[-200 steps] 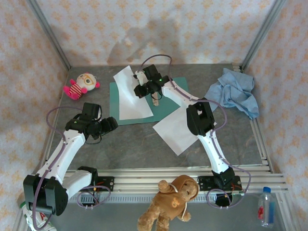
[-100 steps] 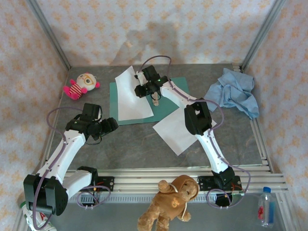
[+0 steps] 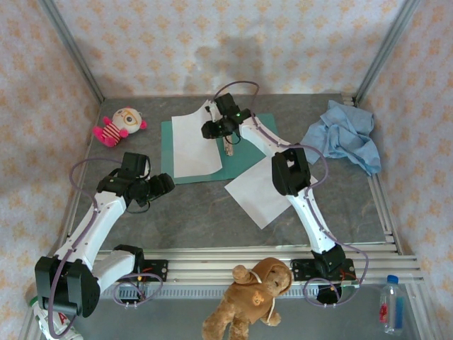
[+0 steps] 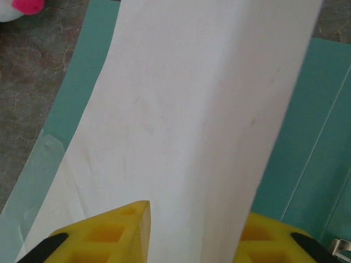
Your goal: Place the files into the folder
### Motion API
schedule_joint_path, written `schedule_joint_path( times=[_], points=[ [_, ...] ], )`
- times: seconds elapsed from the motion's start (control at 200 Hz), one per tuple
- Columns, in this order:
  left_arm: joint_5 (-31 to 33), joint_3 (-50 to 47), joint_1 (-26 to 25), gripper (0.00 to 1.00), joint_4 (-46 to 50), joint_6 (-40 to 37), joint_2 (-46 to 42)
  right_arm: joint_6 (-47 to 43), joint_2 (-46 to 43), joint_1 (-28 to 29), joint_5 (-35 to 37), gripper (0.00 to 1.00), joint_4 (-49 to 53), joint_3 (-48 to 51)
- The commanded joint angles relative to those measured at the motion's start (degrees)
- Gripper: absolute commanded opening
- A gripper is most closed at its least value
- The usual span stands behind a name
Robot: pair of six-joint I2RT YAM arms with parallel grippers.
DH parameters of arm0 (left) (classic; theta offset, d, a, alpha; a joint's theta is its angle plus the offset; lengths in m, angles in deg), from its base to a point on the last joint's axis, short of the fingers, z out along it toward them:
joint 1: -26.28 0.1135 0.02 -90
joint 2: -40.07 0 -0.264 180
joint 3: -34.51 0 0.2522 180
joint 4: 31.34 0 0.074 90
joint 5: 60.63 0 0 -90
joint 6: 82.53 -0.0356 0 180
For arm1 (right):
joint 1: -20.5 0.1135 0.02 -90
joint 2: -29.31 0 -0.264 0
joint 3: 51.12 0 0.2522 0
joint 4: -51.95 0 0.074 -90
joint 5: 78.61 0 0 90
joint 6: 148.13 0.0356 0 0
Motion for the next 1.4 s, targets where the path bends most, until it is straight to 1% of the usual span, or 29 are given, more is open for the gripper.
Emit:
schedule_joint_path(
  times=[0.0, 0.35, 0.445, 0.631, 0.646, 0.746, 0.806, 0.896, 1.046, 1.081, 1.206, 1.396],
  points=[
    [-0.2, -1.1, 0.7, 0.77, -1.4, 0.4, 0.2, 1.0, 0.9, 0.1, 0.3, 0.29, 2.0, -1.8],
    [0.3, -1.4, 0.8, 0.77, -2.3, 0.4, 1.1, 2.0, 1.0, 0.1, 0.6, 0.14, 2.2, -1.0],
    [1.1, -1.1, 0.8, 0.77, -2.9, 0.2, 2.0, 2.8, 1.3, 0.1, 0.4, 0.13, 2.1, -0.8],
    [5.6, -0.5, 0.8, 0.77, -6.5, -1.6, 4.1, 4.5, 1.1, 0.3, -0.9, 0.14, 2.3, 0.0],
    [5.9, -0.5, 0.8, 0.77, -6.9, -3.0, 4.3, 4.7, 0.9, 0.2, -0.8, 0.13, 2.3, 0.2],
    [6.0, -1.0, 0.9, 0.77, -10.2, -4.3, 6.0, 5.5, 0.6, 0.2, -0.6, 0.13, 1.7, 1.0],
    [4.6, -1.5, 1.6, 0.77, -12.7, -4.6, 7.6, 5.8, 0.6, 0.3, -0.8, 0.13, 1.7, 1.0],
    [3.4, -1.3, 2.4, 0.73, -15.7, -4.6, 10.6, 5.9, 0.6, 0.3, -0.8, 0.13, 1.7, 1.0],
    [1.6, 0.1, 3.7, 0.58, -18.3, -4.7, 15.7, 6.3, 0.6, 0.4, -0.7, 0.14, 1.8, 1.3],
    [1.6, 0.4, 3.8, 0.56, -18.6, -4.6, 16.5, 6.3, 0.6, 0.4, -0.5, 0.13, 1.9, 1.4],
    [1.8, 1.1, 4.4, 0.55, -19.5, -4.4, 19.4, 6.5, 1.0, 0.4, -0.4, 0.14, 1.8, 1.4],
    [0.0, 1.3, 5.2, 0.51, -21.7, -3.8, 23.5, 6.6, 1.3, 0.4, -0.8, 0.14, 1.9, 1.7]
  ],
)
